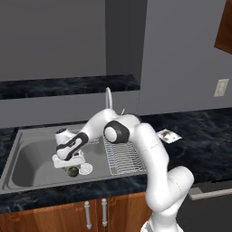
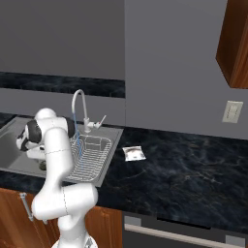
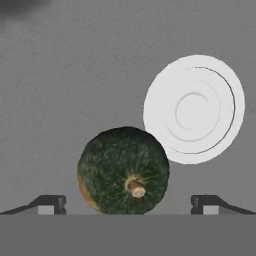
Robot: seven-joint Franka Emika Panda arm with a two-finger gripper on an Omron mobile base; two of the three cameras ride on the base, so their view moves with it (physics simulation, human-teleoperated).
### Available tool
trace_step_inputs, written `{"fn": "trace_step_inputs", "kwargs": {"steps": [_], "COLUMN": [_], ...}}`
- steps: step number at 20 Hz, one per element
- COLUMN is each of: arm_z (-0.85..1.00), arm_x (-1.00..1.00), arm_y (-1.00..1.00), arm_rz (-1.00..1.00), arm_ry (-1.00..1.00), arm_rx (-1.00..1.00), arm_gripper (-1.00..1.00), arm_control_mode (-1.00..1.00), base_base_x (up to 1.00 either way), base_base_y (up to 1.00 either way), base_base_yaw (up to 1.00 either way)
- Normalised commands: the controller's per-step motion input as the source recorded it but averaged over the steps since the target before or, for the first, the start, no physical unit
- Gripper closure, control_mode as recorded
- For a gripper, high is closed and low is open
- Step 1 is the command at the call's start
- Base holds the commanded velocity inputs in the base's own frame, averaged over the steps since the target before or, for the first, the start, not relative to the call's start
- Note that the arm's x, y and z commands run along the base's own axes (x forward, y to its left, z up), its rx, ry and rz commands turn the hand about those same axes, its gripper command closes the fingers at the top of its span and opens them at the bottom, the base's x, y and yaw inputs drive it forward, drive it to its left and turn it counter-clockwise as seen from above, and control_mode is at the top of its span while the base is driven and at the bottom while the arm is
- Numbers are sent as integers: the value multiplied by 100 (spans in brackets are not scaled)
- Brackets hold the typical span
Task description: Turn on the sink faucet. Then move the squash from the counter to the sink. Turn off the sink. Move the vegetable from the sink to the pot next to the stove. Finally move the pot to the front left burner.
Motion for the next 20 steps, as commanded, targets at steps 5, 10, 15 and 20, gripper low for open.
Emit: {"fn": "trace_step_inputs", "kwargs": {"steps": [5, 10, 15, 20], "arm_z": [49, 66, 77, 80], "arm_x": [-14, -24, -33, -43], "arm_y": [-12, -10, -5, -13], "arm_rz": [-4, -3, -2, -3], "arm_ry": [-3, -9, -11, -11], "arm_rx": [0, 1, 3, 6], "arm_gripper": [-100, -100, -100, -100], "arm_control_mode": [-100, -100, -100, -100], "base_base_x": [0, 0, 0, 0], "base_base_y": [0, 0, 0, 0], "base_base_yaw": [0, 0, 0, 0]}}
